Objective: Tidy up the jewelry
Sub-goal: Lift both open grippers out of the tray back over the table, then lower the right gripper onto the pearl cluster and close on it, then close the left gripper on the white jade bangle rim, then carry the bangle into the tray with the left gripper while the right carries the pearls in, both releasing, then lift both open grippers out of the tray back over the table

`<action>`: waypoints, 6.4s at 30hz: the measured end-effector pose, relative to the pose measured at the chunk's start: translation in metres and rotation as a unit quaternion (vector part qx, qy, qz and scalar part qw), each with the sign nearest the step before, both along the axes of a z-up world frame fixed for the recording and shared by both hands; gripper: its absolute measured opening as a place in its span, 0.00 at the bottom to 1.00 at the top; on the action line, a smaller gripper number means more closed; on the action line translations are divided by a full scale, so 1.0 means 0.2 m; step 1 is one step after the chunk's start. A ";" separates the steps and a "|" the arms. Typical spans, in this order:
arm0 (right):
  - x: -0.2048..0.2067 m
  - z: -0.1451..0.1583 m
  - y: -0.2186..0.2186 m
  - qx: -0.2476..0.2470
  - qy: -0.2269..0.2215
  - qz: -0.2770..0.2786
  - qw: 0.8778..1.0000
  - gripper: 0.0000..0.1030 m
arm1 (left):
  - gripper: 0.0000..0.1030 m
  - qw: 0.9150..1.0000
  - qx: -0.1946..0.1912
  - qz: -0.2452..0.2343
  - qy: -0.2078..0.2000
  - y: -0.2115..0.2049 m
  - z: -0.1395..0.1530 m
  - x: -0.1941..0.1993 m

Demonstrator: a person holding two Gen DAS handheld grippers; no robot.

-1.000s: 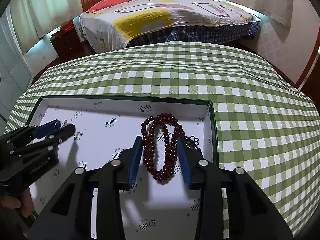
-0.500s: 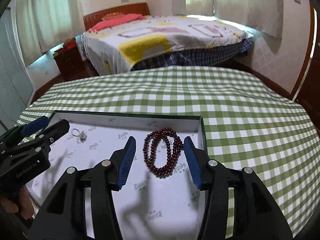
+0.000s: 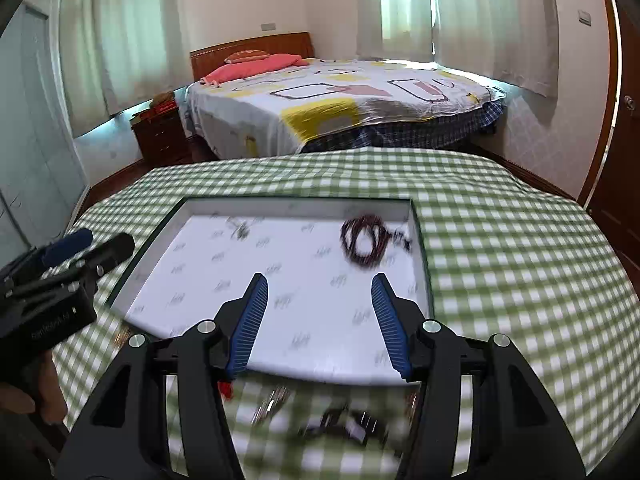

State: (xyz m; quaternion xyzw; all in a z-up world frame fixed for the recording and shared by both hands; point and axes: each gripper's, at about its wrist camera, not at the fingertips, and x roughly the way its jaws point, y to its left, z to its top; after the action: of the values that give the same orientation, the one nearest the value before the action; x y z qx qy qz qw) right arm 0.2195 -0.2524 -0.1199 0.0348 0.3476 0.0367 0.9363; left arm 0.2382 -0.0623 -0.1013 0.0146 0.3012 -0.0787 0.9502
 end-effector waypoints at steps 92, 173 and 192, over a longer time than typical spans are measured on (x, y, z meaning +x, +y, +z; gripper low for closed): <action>-0.55 -0.41 0.03 0.015 0.053 0.021 0.998 0.22 | 0.74 0.994 0.032 -0.002 0.105 0.06 -0.51 -0.46; 0.84 -0.27 0.09 0.014 0.092 0.049 0.994 0.40 | 0.72 0.987 0.028 -0.004 0.157 -0.07 -0.36 0.70; 0.45 -0.01 0.03 0.025 0.006 0.030 0.999 0.40 | 0.72 0.999 0.014 -0.008 0.037 -0.04 -0.13 0.38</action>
State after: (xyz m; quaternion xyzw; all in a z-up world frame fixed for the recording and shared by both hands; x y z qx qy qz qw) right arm 0.3096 -0.2458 -0.1211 0.0478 0.3532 0.0730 0.9315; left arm 0.3152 -0.0701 -0.1264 0.0270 0.3374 -0.0821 0.9374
